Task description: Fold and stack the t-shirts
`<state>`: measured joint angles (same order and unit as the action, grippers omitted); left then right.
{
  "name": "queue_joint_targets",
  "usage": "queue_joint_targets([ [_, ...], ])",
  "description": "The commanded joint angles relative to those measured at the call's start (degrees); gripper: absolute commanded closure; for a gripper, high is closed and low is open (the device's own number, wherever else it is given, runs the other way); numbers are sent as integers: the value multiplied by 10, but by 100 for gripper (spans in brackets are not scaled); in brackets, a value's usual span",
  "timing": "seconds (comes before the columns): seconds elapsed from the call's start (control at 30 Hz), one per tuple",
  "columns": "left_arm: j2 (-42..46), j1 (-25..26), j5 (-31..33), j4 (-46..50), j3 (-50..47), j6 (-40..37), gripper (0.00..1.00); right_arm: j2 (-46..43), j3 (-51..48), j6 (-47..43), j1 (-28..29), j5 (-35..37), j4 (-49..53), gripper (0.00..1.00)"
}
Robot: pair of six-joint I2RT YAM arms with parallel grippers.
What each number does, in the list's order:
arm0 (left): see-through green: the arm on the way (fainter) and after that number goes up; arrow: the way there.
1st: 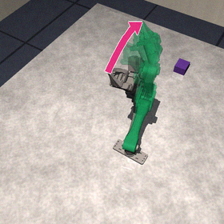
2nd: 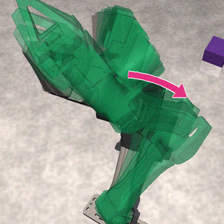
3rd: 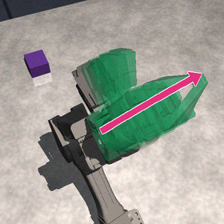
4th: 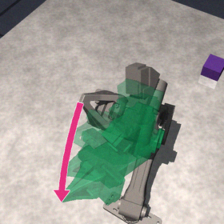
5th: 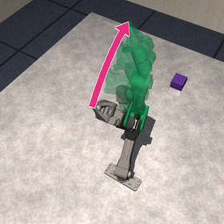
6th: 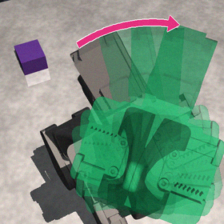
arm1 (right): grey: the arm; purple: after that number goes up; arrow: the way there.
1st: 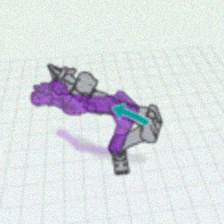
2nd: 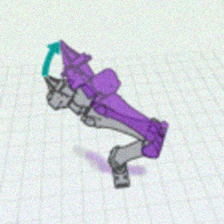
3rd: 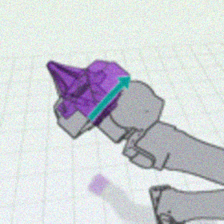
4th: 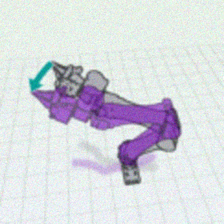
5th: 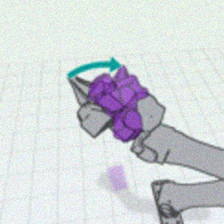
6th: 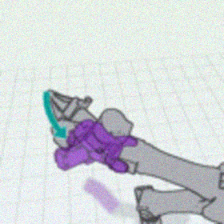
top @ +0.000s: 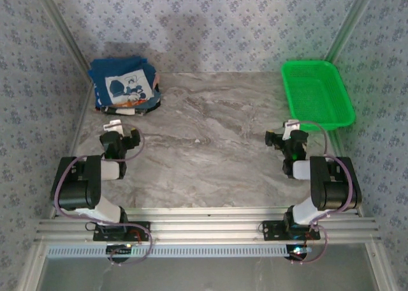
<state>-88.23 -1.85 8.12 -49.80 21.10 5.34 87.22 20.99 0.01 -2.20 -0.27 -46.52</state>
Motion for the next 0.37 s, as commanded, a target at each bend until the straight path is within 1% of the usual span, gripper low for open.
queue_joint_targets([
  [0.0, 6, 2, -11, 3, 9, -10, 0, 1, 12, -12, 3, 16, -5, 0],
  [0.33, 5, 3, -8, 1, 9, -11, 0, 0, 11, -10, -5, 0, -7, 0],
])
